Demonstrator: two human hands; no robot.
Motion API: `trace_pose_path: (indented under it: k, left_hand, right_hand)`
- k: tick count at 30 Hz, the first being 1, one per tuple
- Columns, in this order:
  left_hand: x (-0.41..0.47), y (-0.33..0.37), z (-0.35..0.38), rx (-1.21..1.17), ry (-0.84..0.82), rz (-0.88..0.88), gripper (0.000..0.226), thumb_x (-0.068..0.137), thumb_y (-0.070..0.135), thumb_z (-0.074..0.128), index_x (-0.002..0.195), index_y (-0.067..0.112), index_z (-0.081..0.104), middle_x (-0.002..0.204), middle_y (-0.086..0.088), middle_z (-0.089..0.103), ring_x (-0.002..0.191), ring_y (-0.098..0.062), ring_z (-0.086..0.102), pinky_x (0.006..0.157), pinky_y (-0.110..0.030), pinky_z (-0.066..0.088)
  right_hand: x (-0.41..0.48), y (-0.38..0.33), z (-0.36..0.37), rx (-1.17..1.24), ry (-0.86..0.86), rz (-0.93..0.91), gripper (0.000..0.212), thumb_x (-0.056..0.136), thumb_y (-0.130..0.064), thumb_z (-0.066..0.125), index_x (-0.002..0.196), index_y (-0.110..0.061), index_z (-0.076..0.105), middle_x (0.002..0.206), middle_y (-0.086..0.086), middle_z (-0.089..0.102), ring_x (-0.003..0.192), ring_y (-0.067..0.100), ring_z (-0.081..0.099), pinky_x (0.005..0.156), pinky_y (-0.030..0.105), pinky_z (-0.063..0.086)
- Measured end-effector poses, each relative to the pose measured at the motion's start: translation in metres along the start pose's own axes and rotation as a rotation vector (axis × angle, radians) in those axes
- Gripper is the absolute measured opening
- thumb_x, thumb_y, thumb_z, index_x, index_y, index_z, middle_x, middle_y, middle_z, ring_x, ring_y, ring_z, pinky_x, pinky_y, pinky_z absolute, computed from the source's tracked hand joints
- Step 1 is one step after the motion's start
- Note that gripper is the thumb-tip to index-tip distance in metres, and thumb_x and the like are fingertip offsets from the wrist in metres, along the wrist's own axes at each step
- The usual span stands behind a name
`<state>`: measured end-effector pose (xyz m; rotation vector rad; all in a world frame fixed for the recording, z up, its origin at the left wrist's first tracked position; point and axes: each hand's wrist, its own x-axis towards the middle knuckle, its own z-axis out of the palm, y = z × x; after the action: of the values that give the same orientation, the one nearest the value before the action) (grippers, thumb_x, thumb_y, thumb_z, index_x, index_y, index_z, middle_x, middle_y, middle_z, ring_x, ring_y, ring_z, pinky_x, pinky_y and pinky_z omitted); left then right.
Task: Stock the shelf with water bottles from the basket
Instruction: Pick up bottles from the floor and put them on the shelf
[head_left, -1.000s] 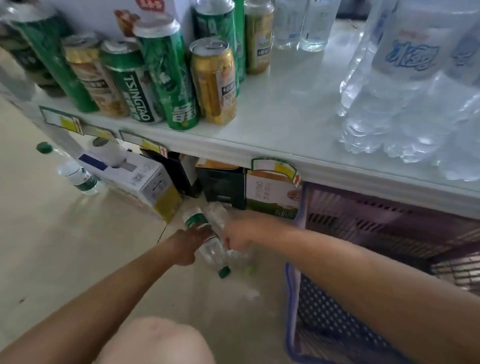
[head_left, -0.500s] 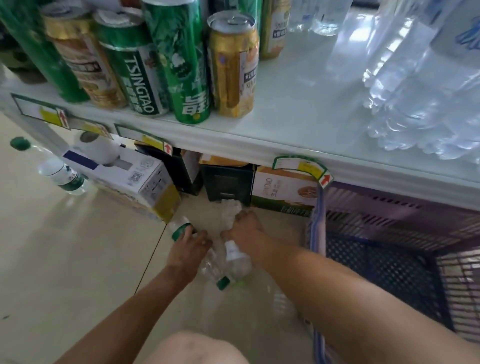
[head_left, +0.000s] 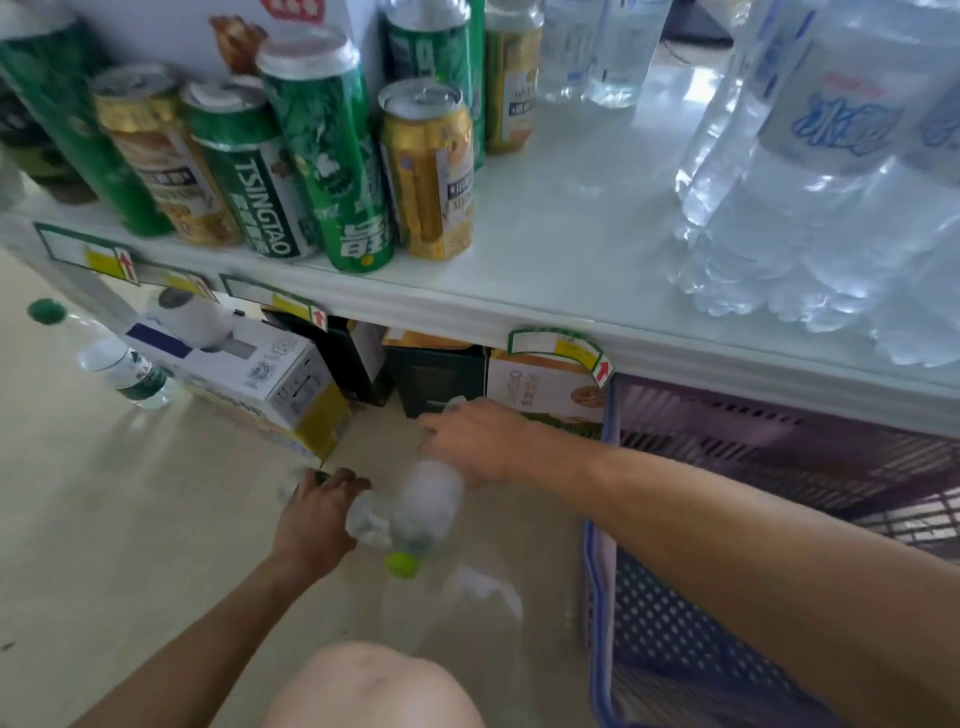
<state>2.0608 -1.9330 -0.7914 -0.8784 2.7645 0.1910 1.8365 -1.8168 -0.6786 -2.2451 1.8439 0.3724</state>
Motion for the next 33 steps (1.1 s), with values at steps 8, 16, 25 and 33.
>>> trace_pose_path:
  k: [8, 16, 25, 33]
  left_hand:
    - [-0.028, -0.005, -0.082, -0.531, 0.118, -0.064, 0.049, 0.053, 0.034, 0.084, 0.099, 0.023, 0.073, 0.095, -0.002, 0.074, 0.086, -0.031, 0.069, 0.075, -0.038, 0.052]
    - [-0.055, 0.036, -0.162, -0.539, 0.043, -0.054, 0.051, 0.053, 0.047, 0.092, 0.096, 0.048, 0.064, 0.079, 0.022, 0.065, 0.069, 0.009, 0.06, 0.058, -0.012, 0.046]
    - [-0.063, 0.116, -0.322, -0.782, 0.33, 0.191, 0.044, 0.056, 0.055, 0.085, 0.09, 0.049, 0.058, 0.081, 0.049, 0.062, 0.083, 0.025, 0.061, 0.069, 0.001, 0.047]
    - [-0.026, 0.171, -0.339, -1.0, 0.398, 0.261, 0.054, 0.067, 0.041, 0.088, 0.115, 0.023, 0.07, 0.095, 0.014, 0.077, 0.085, 0.004, 0.073, 0.076, -0.017, 0.059]
  right_hand:
    - [-0.072, -0.01, -0.066, 0.623, 0.446, 0.118, 0.053, 0.07, -0.051, 0.083, 0.119, -0.037, 0.07, 0.092, -0.016, 0.057, 0.078, 0.005, 0.058, 0.064, 0.029, 0.053]
    - [-0.141, -0.008, -0.176, 0.757, 0.835, 0.235, 0.033, 0.066, -0.053, 0.091, 0.08, -0.029, 0.074, 0.071, -0.011, 0.062, 0.056, 0.0, 0.051, 0.052, 0.012, 0.037]
    - [-0.151, 0.049, -0.22, 0.749, 1.02, 0.69, 0.048, 0.074, -0.056, 0.084, 0.108, -0.022, 0.079, 0.062, -0.011, 0.071, 0.045, 0.002, 0.068, 0.052, 0.026, 0.062]
    - [-0.129, 0.065, -0.194, 0.79, 1.017, 0.917, 0.053, 0.081, -0.061, 0.075, 0.088, -0.009, 0.076, 0.065, -0.005, 0.071, 0.059, 0.01, 0.072, 0.047, 0.019, 0.049]
